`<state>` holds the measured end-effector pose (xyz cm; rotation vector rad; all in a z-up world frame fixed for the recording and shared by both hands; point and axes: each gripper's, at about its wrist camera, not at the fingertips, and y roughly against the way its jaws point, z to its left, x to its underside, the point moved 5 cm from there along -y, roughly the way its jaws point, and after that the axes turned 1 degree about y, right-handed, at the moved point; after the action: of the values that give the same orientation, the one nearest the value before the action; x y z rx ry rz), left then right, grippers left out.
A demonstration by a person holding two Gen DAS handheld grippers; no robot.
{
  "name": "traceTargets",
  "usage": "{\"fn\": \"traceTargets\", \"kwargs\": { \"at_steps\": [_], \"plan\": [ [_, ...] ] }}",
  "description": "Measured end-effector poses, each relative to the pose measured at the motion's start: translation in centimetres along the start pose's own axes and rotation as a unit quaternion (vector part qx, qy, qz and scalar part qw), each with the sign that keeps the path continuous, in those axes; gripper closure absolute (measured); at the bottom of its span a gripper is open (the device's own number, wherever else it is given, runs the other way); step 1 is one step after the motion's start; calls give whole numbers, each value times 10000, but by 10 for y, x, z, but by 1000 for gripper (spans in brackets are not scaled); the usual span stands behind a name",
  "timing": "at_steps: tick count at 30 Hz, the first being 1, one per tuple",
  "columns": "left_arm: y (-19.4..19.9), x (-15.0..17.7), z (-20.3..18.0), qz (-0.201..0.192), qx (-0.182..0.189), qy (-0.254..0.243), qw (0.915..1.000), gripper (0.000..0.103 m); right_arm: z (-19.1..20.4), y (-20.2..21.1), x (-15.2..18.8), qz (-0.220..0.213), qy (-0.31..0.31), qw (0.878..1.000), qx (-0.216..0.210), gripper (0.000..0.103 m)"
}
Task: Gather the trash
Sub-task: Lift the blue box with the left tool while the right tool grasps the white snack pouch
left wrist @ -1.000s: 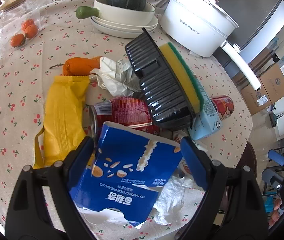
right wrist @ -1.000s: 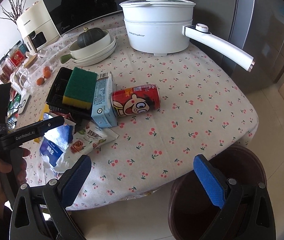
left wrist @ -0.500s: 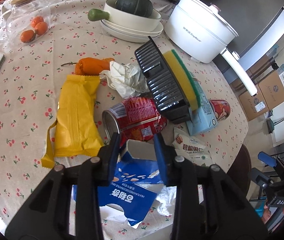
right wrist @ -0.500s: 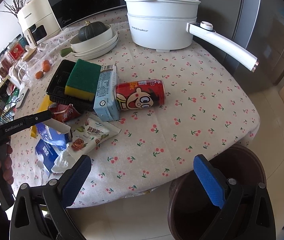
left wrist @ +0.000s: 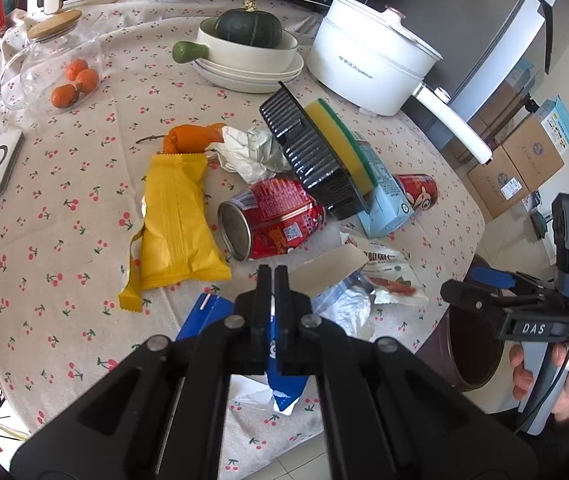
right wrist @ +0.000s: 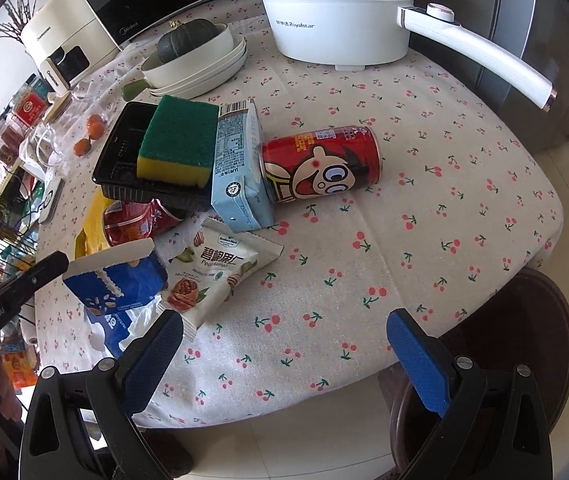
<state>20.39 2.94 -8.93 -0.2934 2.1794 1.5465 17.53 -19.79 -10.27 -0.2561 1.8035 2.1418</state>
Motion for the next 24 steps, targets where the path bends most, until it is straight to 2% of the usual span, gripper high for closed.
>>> {"fn": "traceTargets", "kwargs": {
  "at_steps": [1, 2, 3, 5, 9, 11, 14, 17, 24],
  "plan": [
    [1, 1, 0, 5, -23, -37, 10000, 99, 1, -2, -1, 26, -69, 9999, -86, 4],
    [0, 2, 1, 21, -24, -54, 10000, 85, 2, -6, -2, 62, -170, 9996, -216, 9],
    [0, 2, 2, 20, -39, -40, 10000, 65, 4, -9, -3, 104, -272, 9990, -339, 11],
    [0, 2, 4, -43, -119, -32, 9999, 40, 7, -19, -4, 248, -483, 9965, -635, 23],
    [-9, 4, -3, -15, -91, -377, 9992, 34, 15, -40, -2, 536, -758, 9895, -1112, 43],
    [-18, 5, -7, 43, -146, -582, 9982, 33, 18, -47, 0, 643, -787, 9868, -1262, 67],
    [-35, 8, -6, 188, -254, -677, 9972, 33, 22, -47, 0, 661, -758, 9855, -1368, 85],
    [-45, 7, 0, 244, -353, -591, 9973, 33, 21, -38, -1, 547, -664, 9873, -1337, 90],
    [-52, 3, 1, 139, -99, -410, 9990, 33, 9, -10, 2, 300, -528, 9890, -1347, 92]
  ]
}}
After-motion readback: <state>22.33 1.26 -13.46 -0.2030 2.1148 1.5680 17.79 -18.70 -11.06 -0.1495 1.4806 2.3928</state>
